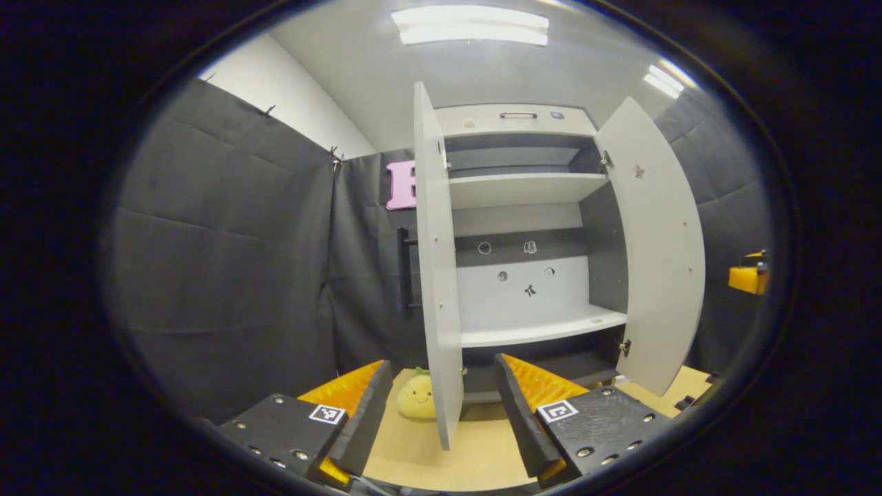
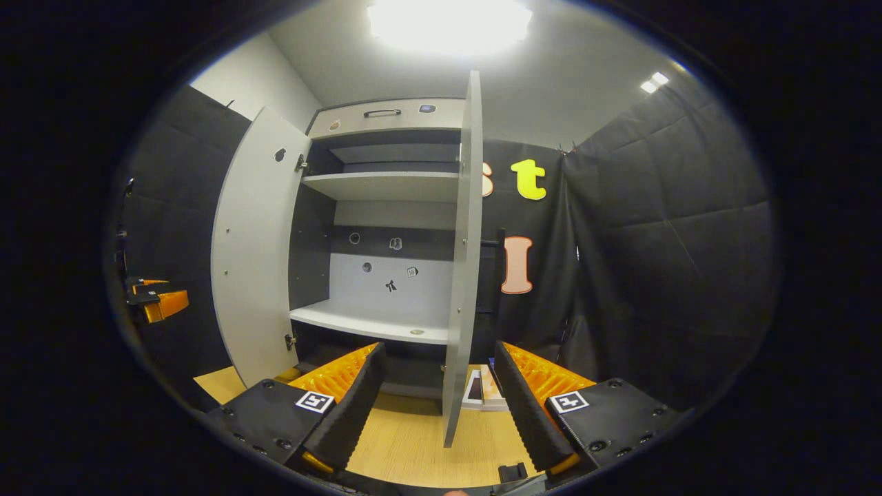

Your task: Open the right door of the double-door shoe cabinet with the right hand, and open the left door with the left hand.

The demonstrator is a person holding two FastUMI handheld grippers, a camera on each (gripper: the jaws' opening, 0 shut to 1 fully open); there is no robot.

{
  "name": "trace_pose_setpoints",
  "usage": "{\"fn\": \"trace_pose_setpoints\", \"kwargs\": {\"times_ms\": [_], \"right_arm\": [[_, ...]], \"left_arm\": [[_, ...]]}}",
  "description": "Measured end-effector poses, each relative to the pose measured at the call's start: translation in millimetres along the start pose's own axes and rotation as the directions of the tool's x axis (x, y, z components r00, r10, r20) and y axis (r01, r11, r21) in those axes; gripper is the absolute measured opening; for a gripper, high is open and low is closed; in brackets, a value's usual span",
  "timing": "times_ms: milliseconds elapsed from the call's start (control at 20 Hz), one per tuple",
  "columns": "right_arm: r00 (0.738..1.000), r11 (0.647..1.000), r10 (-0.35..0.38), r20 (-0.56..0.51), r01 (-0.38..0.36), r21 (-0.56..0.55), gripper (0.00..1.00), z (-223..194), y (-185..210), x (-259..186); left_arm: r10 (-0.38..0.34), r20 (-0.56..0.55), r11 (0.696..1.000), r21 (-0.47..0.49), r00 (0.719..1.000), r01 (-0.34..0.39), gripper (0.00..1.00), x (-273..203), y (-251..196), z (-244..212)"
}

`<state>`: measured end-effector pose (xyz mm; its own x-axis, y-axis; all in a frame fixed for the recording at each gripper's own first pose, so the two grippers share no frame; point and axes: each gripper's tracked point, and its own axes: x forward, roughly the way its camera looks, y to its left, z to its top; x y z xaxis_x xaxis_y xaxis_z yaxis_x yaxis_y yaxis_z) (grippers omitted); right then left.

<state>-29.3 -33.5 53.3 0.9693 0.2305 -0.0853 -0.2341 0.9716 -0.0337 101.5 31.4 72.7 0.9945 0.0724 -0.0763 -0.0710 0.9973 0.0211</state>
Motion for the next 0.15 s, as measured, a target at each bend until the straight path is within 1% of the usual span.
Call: {"fn": "trace_pose_setpoints", "kwargs": {"times_ms": [150], "right_arm": [[1.0,1.0,-0.001,0.008,0.001,-0.003,0.97,4.5,-0.3,1.9]], "left_arm": [[0.002,0.008,1.0,0.002,1.0,-0.003,0.86,2.1,1.8,1.0]]}}
